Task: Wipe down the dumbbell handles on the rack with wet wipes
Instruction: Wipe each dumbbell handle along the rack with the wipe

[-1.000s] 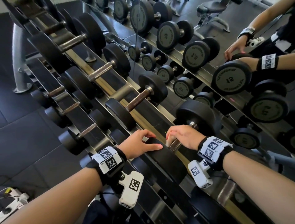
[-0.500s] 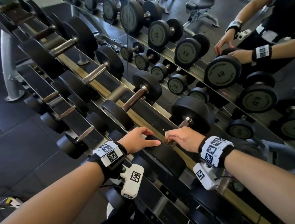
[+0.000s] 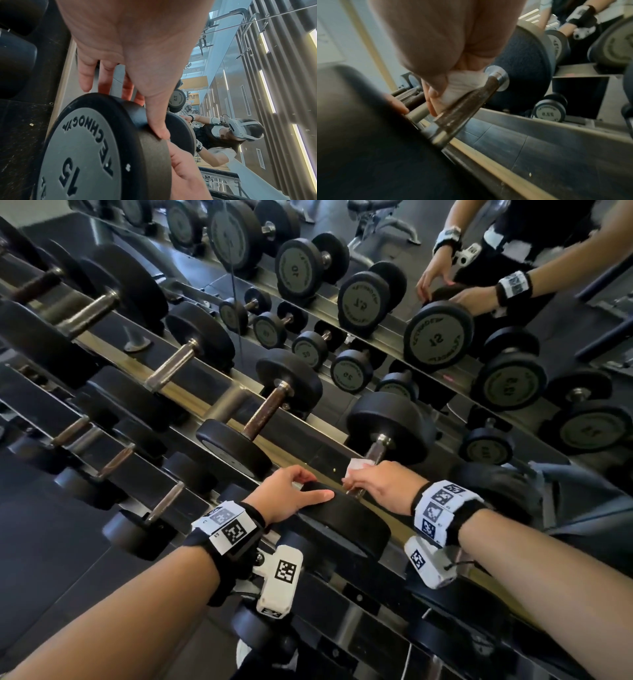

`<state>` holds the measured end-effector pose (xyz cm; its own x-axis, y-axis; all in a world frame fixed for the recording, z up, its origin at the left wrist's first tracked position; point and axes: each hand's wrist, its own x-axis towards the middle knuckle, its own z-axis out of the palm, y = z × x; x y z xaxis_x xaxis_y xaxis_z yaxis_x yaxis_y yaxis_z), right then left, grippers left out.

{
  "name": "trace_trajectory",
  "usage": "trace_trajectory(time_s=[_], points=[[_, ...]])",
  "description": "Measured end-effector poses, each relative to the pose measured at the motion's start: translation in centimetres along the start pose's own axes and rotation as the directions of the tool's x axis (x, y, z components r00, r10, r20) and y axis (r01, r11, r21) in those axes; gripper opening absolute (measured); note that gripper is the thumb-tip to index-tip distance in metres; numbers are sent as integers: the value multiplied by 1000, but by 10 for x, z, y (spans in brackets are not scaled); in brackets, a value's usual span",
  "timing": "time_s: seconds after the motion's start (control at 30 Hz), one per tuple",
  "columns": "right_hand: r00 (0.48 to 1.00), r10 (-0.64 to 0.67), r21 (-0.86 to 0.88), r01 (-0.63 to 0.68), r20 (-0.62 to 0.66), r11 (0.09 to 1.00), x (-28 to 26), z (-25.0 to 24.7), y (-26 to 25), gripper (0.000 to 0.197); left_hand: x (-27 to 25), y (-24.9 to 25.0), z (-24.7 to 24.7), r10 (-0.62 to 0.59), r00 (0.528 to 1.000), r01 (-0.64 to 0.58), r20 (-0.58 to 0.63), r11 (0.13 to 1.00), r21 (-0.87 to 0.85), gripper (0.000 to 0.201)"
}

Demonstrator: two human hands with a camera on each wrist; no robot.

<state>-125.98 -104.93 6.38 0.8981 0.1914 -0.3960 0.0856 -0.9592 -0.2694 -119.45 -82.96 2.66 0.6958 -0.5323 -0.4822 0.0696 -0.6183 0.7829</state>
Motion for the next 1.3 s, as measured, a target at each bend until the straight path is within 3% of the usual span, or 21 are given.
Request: trace_trajectory(time_s=[0.1,0.2,0.4,0.6,0.77,0.87,0.93,1.07,1.17,1.3], points=[[997,65,206,-72,44,976,-6,2,0,28,-2,-2,2,26,999,-26,-19,1000,13,57],[991,122,553,-131,53,823,-18,4,1,27,-6,-3,4,43,998,-43,-52,999,-10,68],[954,241,734,-35,-178,678,-66,-9,19,26,-15,11,9,142,973,-141,-181,990,18,72],[901,377,737,-106,-212,668,-119,-16,57,20,-41,56,46,381,886,-372,-264,924,86,52],[907,389,749,-144,-161,647,-157,-13,88,18,-62,98,102,436,873,-444,-219,896,14,36],[909,395,748,-171,-131,641,-170,-6,105,20,-65,109,138,406,913,-403,-42,913,62,28],[903,400,693,-189,-155,696,-173,-2,116,23,-65,106,160,333,942,-336,52,938,84,28],[922,310,509,-157,-230,846,-170,0,129,18,-60,90,190,200,978,-205,58,975,87,42],[956,226,400,-136,-187,906,-160,3,138,17,-54,81,200,123,990,-127,63,989,78,57],[986,98,154,-77,-131,985,-157,15,148,32,-48,74,209,51,993,-58,104,996,72,67]])
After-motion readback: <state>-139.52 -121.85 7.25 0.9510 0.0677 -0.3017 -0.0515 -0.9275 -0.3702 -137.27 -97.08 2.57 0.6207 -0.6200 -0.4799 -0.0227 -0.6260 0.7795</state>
